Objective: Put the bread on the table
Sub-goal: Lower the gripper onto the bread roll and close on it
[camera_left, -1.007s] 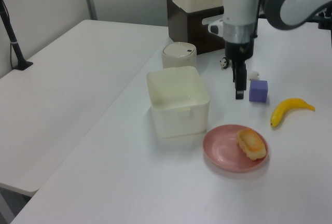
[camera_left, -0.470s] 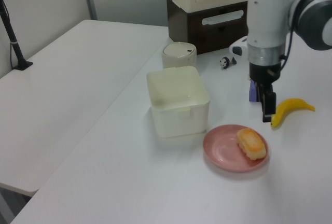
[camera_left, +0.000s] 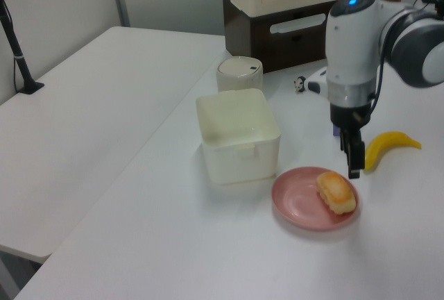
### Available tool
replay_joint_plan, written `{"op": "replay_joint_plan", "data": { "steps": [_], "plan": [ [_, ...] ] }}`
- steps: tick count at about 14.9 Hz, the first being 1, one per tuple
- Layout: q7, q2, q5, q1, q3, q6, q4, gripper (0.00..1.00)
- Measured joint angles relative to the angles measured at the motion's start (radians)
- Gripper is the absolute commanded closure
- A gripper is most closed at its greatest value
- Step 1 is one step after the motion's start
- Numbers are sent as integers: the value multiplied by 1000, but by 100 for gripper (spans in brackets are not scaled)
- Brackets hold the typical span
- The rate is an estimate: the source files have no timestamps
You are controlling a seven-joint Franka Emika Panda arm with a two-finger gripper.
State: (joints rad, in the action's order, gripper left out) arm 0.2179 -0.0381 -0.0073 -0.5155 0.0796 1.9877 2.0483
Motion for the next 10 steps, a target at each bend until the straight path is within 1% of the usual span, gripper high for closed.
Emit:
{"op": "replay_joint_plan", "data": {
  "steps": [5,7,10],
  "plan": [
    [0,-110,0,4,-4,75,-5,0],
    [0,-136,0,12,-5,78,-13,0],
    [0,-142,-2,23,-5,78,-22,1]
  ]
}}
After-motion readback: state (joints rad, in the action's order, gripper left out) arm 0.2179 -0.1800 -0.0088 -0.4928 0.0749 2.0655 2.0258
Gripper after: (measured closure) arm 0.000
